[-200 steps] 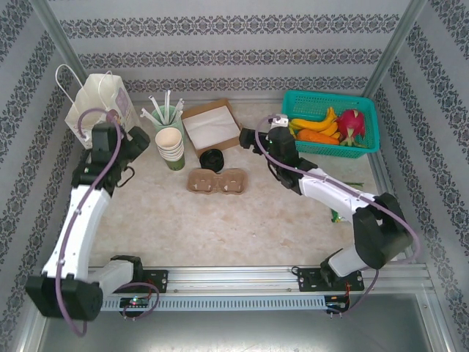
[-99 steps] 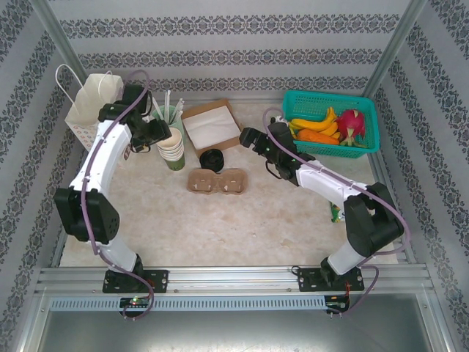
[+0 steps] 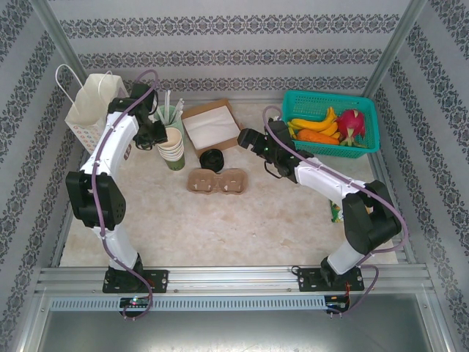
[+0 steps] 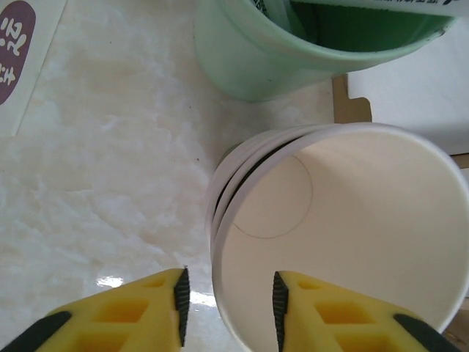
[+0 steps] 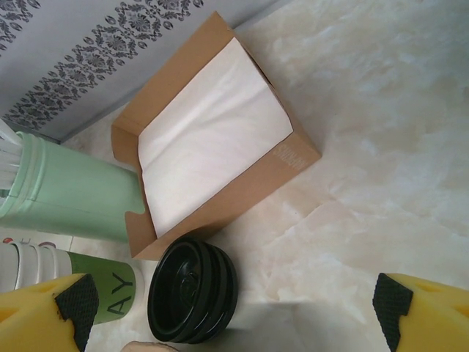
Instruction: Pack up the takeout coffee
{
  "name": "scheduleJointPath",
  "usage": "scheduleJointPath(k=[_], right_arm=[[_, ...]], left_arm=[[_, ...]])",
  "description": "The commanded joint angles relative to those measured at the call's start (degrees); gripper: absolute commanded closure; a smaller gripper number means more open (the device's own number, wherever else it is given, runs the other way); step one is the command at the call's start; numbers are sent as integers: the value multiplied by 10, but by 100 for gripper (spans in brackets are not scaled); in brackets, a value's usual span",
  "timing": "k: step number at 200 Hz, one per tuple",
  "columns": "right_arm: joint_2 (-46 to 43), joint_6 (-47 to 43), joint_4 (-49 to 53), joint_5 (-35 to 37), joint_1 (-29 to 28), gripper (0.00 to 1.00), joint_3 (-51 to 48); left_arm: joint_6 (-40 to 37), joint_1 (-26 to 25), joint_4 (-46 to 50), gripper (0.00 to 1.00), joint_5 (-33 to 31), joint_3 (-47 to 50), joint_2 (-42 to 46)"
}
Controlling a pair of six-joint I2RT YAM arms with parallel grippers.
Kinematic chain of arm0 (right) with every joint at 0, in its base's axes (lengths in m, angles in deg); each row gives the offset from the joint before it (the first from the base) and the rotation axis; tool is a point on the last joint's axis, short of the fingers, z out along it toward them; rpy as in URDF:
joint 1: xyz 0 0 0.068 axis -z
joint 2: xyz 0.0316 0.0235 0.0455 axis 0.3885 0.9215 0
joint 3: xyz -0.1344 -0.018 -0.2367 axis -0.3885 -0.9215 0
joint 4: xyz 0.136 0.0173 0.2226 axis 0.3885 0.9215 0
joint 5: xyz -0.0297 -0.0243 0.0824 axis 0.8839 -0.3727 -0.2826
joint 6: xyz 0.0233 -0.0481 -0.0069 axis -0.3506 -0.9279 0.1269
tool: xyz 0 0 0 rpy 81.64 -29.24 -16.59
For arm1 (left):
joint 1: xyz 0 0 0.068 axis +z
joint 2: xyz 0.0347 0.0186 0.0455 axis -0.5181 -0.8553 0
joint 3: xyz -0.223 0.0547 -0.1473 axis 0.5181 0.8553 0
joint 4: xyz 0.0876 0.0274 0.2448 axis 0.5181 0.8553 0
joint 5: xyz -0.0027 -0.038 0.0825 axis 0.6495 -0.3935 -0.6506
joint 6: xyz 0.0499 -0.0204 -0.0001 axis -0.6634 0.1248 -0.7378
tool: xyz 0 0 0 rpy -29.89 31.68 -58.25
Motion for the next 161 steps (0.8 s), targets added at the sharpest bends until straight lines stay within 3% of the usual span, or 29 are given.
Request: scheduleJointPath(k=[1, 73, 120, 161], right_arm=[[6, 2, 16, -3, 7, 2, 19], [5, 0, 30, 2, 6, 2, 27], [5, -4, 43, 10, 4, 2, 33], [3, -9, 52, 13, 3, 2, 39]], left_arm=[[-11, -5, 16, 72, -17, -14, -3], [-14, -5, 12, 83, -9, -15, -4], [-11, -5, 8, 100, 1, -18, 2], [-7, -3, -3, 100, 12, -20, 17]])
